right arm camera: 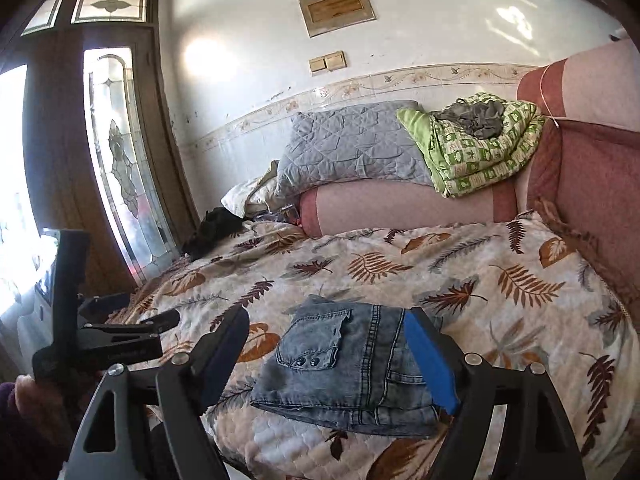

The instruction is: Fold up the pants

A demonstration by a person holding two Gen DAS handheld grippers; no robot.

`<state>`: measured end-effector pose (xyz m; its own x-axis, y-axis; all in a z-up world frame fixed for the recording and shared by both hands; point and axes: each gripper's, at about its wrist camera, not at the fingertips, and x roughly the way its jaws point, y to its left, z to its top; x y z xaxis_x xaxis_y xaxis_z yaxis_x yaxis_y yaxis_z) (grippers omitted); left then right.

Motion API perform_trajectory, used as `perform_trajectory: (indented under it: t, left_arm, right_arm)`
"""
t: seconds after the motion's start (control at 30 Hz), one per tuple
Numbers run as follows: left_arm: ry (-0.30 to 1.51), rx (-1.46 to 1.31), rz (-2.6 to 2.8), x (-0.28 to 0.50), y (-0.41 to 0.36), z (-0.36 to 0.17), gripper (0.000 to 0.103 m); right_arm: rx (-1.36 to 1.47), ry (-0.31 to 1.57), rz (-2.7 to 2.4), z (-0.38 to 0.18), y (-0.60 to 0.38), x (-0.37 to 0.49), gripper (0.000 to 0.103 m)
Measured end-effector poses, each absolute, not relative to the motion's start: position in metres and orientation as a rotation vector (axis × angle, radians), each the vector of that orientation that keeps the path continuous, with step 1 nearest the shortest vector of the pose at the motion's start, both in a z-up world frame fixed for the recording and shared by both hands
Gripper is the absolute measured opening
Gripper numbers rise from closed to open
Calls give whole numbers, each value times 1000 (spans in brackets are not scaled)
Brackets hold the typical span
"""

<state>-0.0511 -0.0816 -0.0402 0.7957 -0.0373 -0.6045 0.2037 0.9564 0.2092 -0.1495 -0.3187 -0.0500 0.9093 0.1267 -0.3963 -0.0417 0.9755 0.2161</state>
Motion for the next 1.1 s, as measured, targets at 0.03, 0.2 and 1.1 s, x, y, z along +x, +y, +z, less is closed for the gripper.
perform_trajectory:
  t: [0.03, 0.2, 1.1]
  left_arm:
    - [641, 272, -132, -51, -81, -40, 91]
    - [643, 279, -129, -50, -82, -42, 92]
    - [703, 298, -107, -34, -82, -64, 92]
  right_arm:
    - [204, 425, 90, -51, -318, -149, 83]
    - [204, 451, 104, -60, -309, -145, 83]
    - [199, 700, 5, -101, -305, -105, 83]
